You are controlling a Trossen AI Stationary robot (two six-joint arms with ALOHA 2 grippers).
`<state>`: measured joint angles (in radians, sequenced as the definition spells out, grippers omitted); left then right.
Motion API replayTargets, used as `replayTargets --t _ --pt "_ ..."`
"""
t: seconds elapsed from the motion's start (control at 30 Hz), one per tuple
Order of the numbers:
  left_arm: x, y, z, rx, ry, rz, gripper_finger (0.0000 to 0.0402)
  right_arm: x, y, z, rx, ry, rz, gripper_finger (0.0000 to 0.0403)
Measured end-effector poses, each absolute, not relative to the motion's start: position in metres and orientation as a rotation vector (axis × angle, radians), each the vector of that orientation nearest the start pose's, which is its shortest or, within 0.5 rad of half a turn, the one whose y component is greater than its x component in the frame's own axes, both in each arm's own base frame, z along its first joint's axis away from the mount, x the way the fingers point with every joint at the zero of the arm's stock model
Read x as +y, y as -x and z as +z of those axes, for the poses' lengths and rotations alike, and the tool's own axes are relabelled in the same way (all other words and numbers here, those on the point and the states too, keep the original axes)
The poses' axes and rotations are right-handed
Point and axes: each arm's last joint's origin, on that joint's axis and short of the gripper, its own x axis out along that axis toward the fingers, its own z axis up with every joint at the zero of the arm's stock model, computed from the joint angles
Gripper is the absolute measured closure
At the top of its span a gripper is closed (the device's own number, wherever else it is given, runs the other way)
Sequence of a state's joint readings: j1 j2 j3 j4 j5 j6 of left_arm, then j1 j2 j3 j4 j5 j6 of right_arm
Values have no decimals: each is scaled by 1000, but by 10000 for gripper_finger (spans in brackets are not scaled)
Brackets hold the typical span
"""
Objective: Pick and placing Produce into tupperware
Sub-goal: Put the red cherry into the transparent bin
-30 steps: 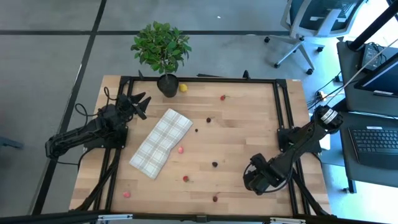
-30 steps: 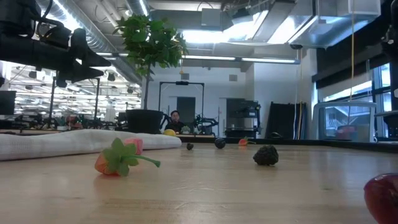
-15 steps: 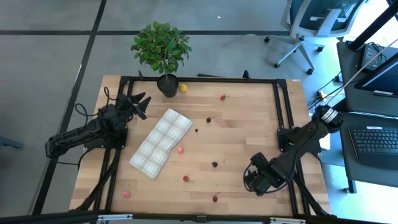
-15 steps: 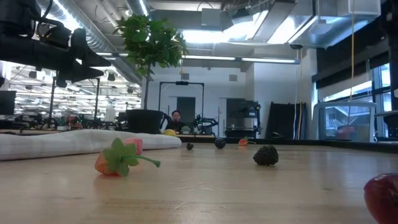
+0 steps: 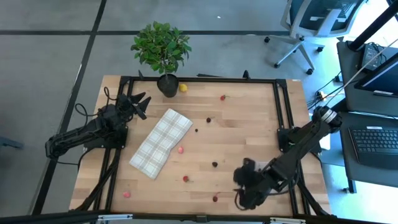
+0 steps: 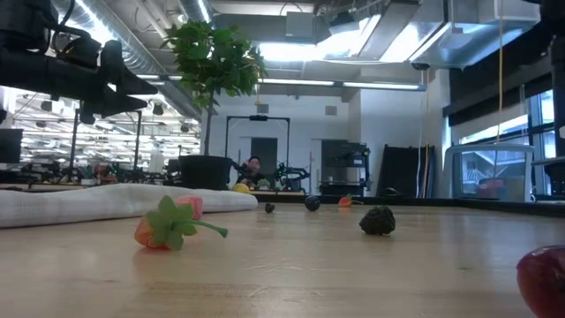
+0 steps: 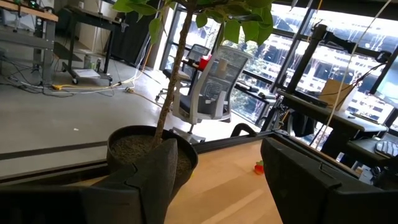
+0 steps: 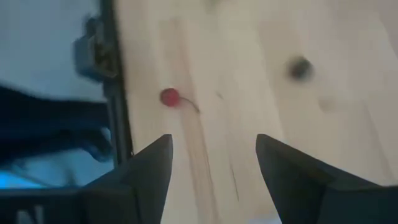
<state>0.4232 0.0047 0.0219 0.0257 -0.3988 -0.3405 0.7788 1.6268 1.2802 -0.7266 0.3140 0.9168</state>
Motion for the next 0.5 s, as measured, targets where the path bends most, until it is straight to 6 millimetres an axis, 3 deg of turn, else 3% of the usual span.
replayTargets --t 0.27,0.5 --pt "49 -81 173 -183 320 806 176 249 -277 212 915 48 182 184" --pt "49 -81 173 -183 320 806 176 259 -303 172 890 108 265 185"
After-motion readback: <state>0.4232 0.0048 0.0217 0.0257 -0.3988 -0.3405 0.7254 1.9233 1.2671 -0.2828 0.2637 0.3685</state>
